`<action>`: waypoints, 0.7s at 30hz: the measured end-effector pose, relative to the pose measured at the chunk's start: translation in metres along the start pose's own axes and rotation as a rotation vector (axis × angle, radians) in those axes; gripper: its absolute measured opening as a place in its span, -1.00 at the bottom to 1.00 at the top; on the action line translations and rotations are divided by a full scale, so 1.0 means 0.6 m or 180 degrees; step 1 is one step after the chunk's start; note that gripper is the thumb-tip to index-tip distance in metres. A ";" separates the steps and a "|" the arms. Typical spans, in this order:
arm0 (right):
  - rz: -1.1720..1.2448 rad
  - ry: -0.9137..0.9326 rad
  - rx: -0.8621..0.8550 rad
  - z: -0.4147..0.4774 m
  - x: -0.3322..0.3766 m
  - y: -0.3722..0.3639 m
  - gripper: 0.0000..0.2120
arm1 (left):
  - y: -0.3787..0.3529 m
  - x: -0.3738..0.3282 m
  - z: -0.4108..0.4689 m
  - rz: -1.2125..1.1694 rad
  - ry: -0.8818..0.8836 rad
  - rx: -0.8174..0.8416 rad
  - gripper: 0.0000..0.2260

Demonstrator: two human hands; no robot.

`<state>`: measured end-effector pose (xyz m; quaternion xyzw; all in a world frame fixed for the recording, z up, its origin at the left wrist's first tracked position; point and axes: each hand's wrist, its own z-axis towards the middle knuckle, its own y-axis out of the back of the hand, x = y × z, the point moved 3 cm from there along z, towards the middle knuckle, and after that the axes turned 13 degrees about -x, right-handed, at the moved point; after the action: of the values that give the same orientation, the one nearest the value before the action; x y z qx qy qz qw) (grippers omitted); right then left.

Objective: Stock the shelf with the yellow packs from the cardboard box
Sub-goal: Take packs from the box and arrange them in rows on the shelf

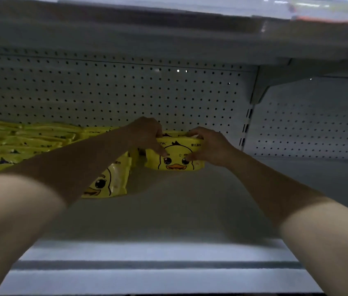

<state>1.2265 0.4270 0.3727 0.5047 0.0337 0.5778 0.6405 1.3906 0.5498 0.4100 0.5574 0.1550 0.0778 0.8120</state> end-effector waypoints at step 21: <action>-0.0674 -0.0484 -0.0557 0.049 0.004 -0.072 -0.28 | -0.035 0.068 0.074 0.0731 -0.0037 -0.0210 -0.38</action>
<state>1.2759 0.4187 0.3588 0.4829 -0.0124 0.4679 0.7401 1.4428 0.5154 0.3986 0.5449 0.0828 0.1721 0.8165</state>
